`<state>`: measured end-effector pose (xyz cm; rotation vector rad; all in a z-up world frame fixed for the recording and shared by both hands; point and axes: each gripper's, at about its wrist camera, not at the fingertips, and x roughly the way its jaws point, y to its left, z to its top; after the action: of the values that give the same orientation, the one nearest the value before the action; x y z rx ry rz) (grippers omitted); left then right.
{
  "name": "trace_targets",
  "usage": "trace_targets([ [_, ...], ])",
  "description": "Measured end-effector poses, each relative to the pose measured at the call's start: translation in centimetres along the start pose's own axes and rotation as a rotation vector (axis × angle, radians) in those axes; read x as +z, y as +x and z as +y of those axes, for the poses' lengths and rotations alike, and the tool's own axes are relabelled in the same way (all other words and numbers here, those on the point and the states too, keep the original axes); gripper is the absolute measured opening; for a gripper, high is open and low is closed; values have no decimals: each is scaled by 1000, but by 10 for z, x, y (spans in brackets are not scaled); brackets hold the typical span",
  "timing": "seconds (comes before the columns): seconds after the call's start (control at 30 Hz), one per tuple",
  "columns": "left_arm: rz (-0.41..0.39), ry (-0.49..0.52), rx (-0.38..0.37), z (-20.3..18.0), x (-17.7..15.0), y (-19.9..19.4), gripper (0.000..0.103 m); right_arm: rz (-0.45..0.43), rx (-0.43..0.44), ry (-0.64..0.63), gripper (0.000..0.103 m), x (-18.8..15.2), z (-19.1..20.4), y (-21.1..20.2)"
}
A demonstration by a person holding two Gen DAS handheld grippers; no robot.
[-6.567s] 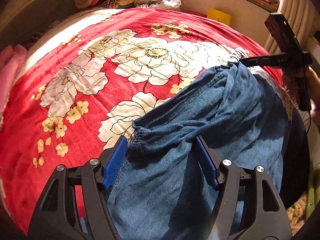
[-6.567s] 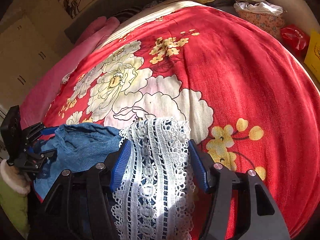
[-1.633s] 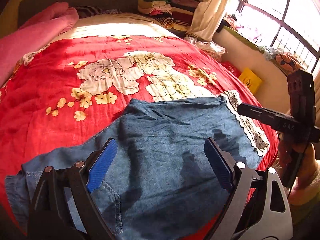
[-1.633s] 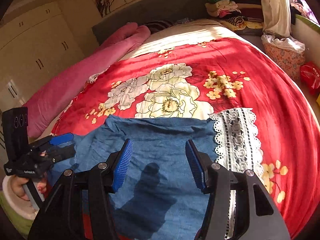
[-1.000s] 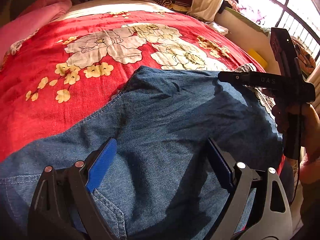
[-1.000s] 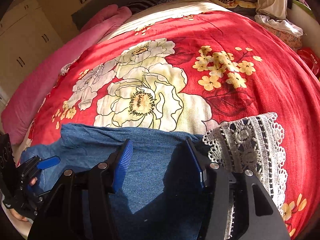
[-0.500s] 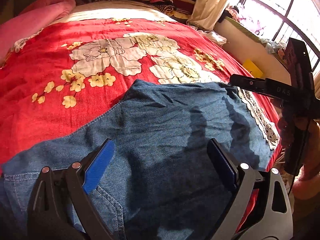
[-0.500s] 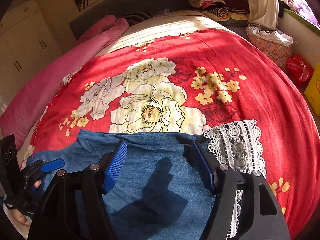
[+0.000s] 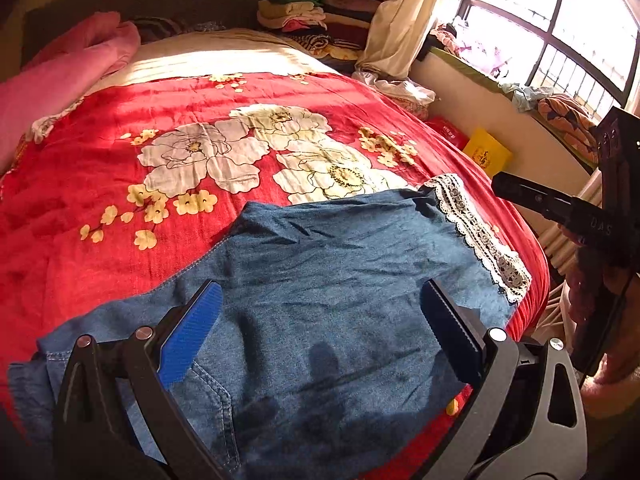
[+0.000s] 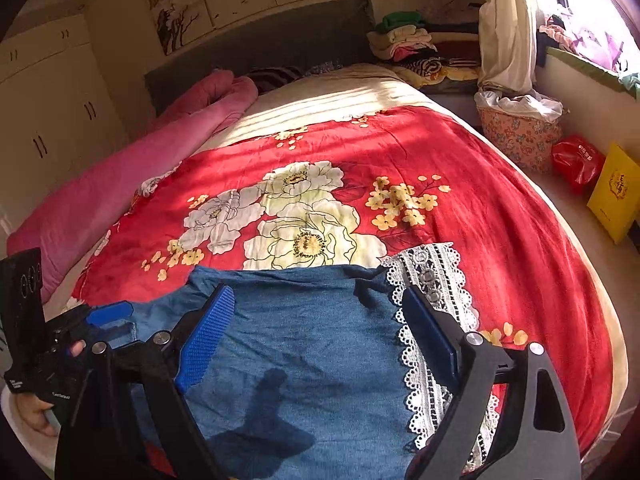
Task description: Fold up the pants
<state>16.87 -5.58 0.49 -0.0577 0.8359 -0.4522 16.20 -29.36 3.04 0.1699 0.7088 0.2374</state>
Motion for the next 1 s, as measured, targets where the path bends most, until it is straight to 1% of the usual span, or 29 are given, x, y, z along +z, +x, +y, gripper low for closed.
trace_targets([
  [0.03,-5,5,1,-2,0,-2,93,-6,-6,-4,88,-3,0,-4],
  [0.23,-30,31,14,-12,-2,-12,93,-35,-109,-36,91,-21,-3,-26],
  [0.47,-49,33,17,-28,-3,-24,93,-47,-187,-56,92,-39,-10,-44],
  [0.63,-39,22,24,-37,-9,-25,93,-43,-185,-43,93,-53,-16,-51],
  [0.87,-21,48,57,-54,-13,-25,93,-38,-194,-38,93,-64,-21,-59],
  [1.0,-17,66,69,-65,-13,-25,93,-41,-185,-19,94,-70,-27,-65],
])
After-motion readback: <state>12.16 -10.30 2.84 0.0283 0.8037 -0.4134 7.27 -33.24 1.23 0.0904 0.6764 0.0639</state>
